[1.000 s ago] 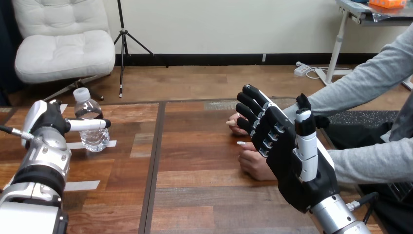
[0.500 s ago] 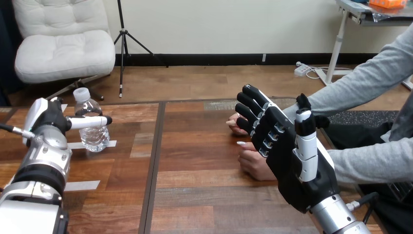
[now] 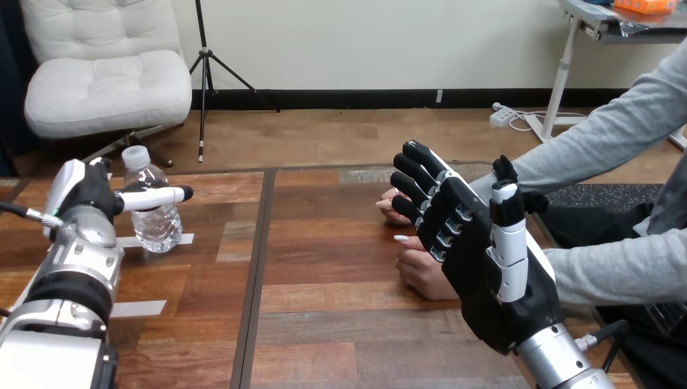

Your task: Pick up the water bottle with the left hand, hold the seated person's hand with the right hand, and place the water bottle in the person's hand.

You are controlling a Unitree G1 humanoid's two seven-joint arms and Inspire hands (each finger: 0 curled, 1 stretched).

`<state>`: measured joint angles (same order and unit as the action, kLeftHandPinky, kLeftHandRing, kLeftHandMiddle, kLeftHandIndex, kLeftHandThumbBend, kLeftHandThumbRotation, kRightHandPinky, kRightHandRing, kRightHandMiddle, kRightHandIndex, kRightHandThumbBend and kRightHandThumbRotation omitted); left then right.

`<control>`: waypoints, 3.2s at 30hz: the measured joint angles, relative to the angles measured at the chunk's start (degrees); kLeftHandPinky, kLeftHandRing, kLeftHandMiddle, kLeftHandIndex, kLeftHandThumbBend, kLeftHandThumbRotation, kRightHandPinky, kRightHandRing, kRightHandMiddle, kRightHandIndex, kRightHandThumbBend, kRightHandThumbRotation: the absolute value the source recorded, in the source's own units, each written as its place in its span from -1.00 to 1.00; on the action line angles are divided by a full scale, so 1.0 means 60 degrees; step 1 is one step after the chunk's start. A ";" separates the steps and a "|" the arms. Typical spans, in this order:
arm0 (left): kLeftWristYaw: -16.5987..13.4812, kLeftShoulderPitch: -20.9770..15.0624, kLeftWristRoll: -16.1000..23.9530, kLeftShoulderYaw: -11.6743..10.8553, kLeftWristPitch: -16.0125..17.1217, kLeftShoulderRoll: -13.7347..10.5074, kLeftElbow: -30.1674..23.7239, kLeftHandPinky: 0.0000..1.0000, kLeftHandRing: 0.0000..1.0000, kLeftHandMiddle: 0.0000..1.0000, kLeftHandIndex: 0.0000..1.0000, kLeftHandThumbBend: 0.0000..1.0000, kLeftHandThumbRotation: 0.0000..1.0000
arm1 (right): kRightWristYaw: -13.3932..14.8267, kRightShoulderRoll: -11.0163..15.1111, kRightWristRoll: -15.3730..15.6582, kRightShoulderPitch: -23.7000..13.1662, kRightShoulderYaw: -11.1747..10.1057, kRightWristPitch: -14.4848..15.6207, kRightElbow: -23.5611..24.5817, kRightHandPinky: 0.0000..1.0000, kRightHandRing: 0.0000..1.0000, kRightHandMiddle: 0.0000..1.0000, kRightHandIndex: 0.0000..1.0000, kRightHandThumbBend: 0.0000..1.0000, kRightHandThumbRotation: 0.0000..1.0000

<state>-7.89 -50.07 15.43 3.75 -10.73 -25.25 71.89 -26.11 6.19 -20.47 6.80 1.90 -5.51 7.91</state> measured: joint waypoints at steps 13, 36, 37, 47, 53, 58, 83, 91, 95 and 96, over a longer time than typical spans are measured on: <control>0.0042 -0.0002 -0.0142 -0.0087 0.0174 0.0187 0.0073 0.64 0.84 0.91 0.92 0.89 -0.47 | 0.0001 -0.0055 0.0008 0.0115 0.0008 0.0000 0.0155 0.97 0.96 0.93 0.89 0.77 1.00; 0.0202 -0.0119 -0.0227 -0.0085 0.0222 0.0245 0.0157 0.60 0.77 0.83 0.78 0.95 -0.50 | 0.0075 -0.0222 0.0026 0.0207 0.0024 0.0000 0.0190 0.96 0.95 0.92 0.88 0.77 1.00; 0.0203 -0.0146 -0.0227 -0.0086 0.0221 0.0244 0.0160 0.61 0.76 0.82 0.78 0.95 -0.51 | 0.0076 -0.0224 0.0026 0.0207 0.0025 0.0000 0.0196 0.96 0.95 0.92 0.88 0.78 1.00; 0.0248 -0.0412 -0.0228 -0.0081 0.0221 0.0278 0.0273 0.60 0.66 0.66 0.65 0.89 -0.66 | 0.0077 -0.0237 0.0025 0.0207 0.0051 0.0000 0.0215 0.95 0.95 0.93 0.88 0.76 1.00; 0.0217 -0.0493 -0.0221 -0.0067 0.0195 0.0311 0.0289 0.51 0.62 0.65 0.65 0.88 -0.75 | 0.0077 -0.0238 0.0030 0.0207 0.0052 0.0000 0.0216 0.95 0.95 0.92 0.88 0.75 1.00; 0.0071 -0.0557 -0.0220 -0.0062 0.0140 0.0335 0.0313 0.34 0.51 0.56 0.55 0.85 -0.90 | 0.0077 -0.0239 0.0036 0.0209 0.0052 -0.0001 0.0217 0.95 0.95 0.92 0.88 0.75 1.00; -0.1150 -0.0606 0.0167 0.0128 -0.0023 0.0638 0.0413 -0.20 -0.06 0.08 0.06 0.56 -1.00 | 0.0076 -0.0264 0.0032 0.0261 0.0052 -0.0041 0.0285 0.93 0.94 0.93 0.88 0.76 1.00; -0.1291 -0.0606 0.0193 0.0164 -0.0023 0.0665 0.0485 -0.27 -0.14 0.00 0.02 0.56 -1.00 | 0.0071 -0.0266 0.0025 0.0294 0.0050 -0.0111 0.0286 0.93 0.94 0.93 0.88 0.76 1.00; -0.1317 -0.0606 0.0257 0.0243 -0.0023 0.0667 0.0489 -0.28 -0.15 -0.02 0.02 0.58 -1.00 | 0.0069 -0.0272 0.0024 0.0298 0.0050 -0.0129 0.0286 0.92 0.93 0.92 0.88 0.77 1.00; -0.1322 -0.0606 0.0269 0.0259 -0.0023 0.0667 0.0489 -0.28 -0.15 -0.02 0.02 0.58 -1.00 | 0.0069 -0.0274 0.0023 0.0299 0.0050 -0.0133 0.0286 0.91 0.92 0.92 0.87 0.77 1.00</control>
<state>-15.82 -53.70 17.04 5.31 -10.86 -21.25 74.83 -25.69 4.55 -20.32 8.59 2.20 -6.31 9.63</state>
